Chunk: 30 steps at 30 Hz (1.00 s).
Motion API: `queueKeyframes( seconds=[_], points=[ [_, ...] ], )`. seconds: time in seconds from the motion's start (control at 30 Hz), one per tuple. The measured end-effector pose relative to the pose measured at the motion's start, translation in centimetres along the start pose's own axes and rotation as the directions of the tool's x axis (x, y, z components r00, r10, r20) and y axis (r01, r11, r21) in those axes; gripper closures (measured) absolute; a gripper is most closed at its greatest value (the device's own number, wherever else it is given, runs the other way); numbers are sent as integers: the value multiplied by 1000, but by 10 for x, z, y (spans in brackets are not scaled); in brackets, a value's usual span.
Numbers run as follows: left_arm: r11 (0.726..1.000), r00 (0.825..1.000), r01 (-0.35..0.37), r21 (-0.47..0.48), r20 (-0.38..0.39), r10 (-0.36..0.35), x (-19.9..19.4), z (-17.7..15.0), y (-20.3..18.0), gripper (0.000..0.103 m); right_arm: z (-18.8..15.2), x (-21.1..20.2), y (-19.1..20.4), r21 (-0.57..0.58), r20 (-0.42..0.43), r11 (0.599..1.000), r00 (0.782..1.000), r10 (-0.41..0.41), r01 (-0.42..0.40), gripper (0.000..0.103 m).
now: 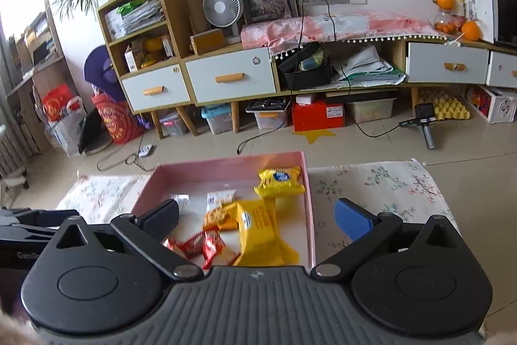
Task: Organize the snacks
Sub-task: 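Open both tools to drop the packets into the tray and withdraw, then grasp a white snack packet with the left tool while the right tool grasps a yellow waffle packet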
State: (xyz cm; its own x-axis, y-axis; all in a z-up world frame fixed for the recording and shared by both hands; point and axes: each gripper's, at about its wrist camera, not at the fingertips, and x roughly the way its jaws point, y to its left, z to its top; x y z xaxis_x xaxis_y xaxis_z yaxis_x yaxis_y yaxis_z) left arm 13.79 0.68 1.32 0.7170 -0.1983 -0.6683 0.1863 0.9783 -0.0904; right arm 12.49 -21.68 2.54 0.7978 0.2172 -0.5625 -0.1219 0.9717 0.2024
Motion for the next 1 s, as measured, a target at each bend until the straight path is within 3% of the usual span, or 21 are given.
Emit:
queueKeyframes(
  seconds=[0.4,0.63,0.83,1.0],
  points=[
    [1000,999,18,-15,-48,-19,-17,-52,9,4,-30,-22,15,-118,6,991,998,-68,68,0],
    [995,994,102,-14,32,-101,-19,-96,9,4,-63,-25,14,-156,25,987,999,-24,28,0],
    [991,991,130,21,14,-130,-4,-121,15,4,-87,-19,15,-233,-25,971,999,47,-52,0],
    [987,986,162,20,30,-163,0,-121,21,6,-101,-11,10,-292,-53,956,999,9,-24,1]
  ],
)
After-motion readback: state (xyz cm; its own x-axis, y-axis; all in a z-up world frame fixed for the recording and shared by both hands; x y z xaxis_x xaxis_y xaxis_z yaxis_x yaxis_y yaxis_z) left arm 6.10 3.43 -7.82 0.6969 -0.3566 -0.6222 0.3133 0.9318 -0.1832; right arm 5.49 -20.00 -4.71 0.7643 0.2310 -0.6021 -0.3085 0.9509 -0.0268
